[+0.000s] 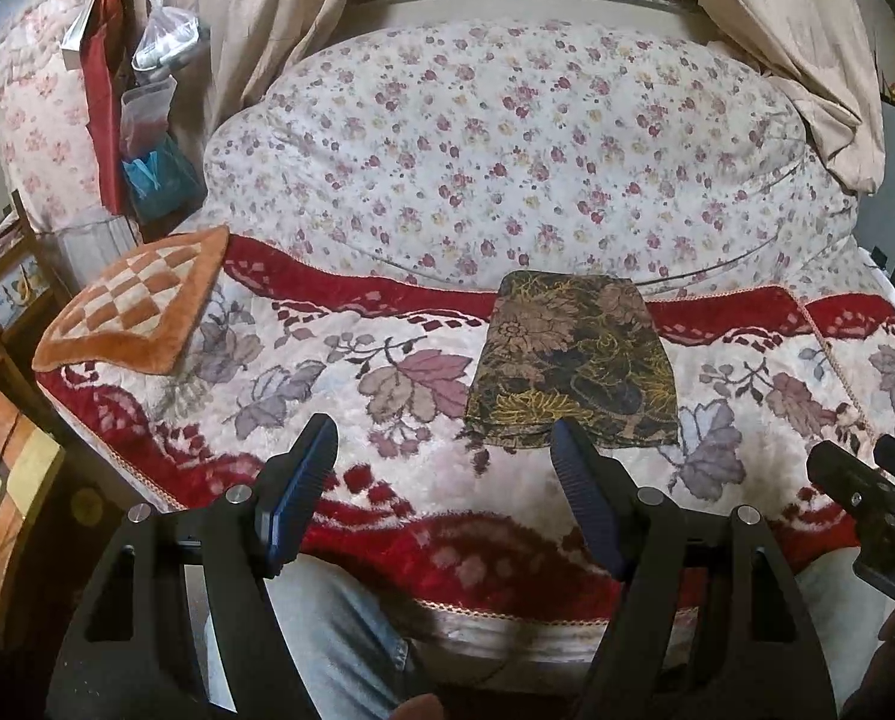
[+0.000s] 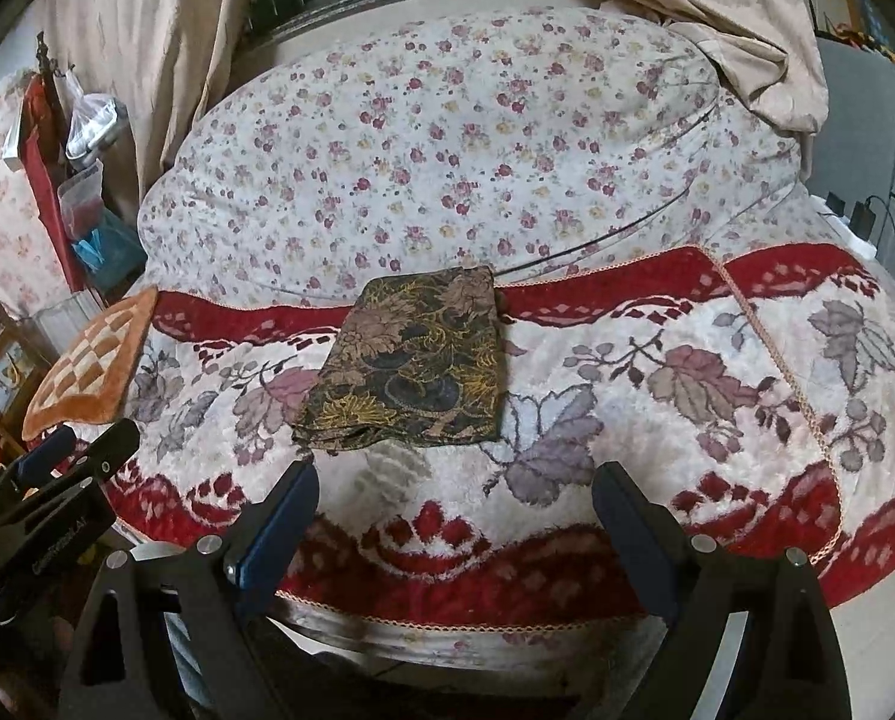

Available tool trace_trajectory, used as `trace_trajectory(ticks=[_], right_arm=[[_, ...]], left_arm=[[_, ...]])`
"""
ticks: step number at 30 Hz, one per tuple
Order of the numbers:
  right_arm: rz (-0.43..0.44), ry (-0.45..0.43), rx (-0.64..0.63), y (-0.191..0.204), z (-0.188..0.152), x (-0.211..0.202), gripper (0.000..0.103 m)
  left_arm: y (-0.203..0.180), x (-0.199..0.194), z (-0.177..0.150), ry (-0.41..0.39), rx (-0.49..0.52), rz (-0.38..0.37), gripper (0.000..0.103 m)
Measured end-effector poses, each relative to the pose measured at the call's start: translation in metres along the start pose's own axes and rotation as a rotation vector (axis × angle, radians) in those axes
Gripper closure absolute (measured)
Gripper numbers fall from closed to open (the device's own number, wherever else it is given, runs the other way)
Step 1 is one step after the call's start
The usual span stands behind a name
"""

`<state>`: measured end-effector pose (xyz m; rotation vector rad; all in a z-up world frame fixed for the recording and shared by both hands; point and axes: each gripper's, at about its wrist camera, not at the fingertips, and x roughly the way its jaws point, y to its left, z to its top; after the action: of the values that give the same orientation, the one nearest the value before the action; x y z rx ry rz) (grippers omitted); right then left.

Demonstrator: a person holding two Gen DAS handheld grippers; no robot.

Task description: Fold small clothes

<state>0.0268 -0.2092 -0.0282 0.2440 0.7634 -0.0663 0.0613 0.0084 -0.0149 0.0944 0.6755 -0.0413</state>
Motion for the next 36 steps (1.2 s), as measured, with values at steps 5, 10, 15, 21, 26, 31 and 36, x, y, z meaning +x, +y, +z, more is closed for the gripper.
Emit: trace_trajectory(ticks=[5, 10, 15, 21, 26, 31, 36], right_arm=[[0.003, 0.003, -0.004, -0.0028, 0.0016, 0.0028, 0.012], [0.007, 0.013, -0.007, -0.0078, 0.0028, 0.0077, 0.012], [0.005, 0.014, -0.008, -0.0081, 0.0022, 0.0083, 0.012], [0.006, 0.014, -0.008, -0.0082, 0.0031, 0.008, 0.012], [0.004, 0.016, -0.009, -0.0081, 0.0029, 0.0081, 0.012], [0.003, 0.016, -0.007, -0.0079, 0.0036, 0.0077, 0.012], [0.004, 0.015, -0.01, -0.0085, 0.0051, 0.0074, 0.012]], left_arm=[[-0.0001, 0.0017, 0.0001, 0.0, 0.0, -0.001, 0.029], [0.0015, 0.0031, 0.0009, 0.001, 0.003, -0.004, 0.029], [0.0021, 0.0031, 0.001, 0.002, 0.004, -0.007, 0.029], [0.0016, 0.0036, 0.0014, 0.002, 0.005, -0.003, 0.029], [0.0025, 0.0043, 0.0018, 0.005, 0.007, -0.007, 0.029], [0.0018, 0.0035, 0.0017, 0.004, 0.007, -0.005, 0.029], [0.003, 0.0044, 0.0024, 0.005, 0.008, -0.007, 0.029]])
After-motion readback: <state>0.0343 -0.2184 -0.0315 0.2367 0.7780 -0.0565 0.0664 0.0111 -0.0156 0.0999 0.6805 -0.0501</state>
